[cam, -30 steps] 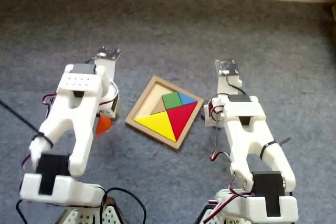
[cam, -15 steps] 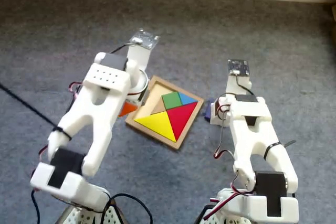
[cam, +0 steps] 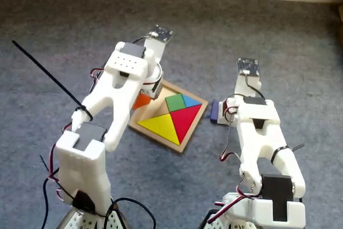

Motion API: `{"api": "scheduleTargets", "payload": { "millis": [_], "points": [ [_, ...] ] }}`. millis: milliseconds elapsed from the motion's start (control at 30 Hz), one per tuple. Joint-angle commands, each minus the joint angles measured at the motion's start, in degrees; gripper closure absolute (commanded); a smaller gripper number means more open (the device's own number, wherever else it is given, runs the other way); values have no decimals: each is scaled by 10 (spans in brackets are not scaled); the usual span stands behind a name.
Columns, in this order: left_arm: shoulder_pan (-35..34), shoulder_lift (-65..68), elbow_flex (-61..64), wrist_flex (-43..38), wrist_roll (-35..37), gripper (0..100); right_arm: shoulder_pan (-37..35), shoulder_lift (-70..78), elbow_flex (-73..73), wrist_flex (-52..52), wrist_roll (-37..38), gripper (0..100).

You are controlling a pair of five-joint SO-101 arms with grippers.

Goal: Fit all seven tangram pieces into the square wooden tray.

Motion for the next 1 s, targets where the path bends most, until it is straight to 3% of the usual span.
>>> {"api": "scheduleTargets", "payload": {
  "millis": [0, 367, 567, 700, 967],
  "points": [
    [13, -2, -30, -4, -6, 841, 6, -29, -3, -12, -4, 767],
    [36, -3, -31, 28, -4, 764, 6, -29, -4, -12, -4, 767],
    [14, -4, -55, 28, -2, 773, 6, -29, -3, -12, -4, 767],
    [5, 1, -87, 26, 34, 845, 6, -29, -3, -12, -4, 767],
    [7, 4, -6, -76, 42, 866, 6, -29, -2, -12, -4, 767]
  ]
}}
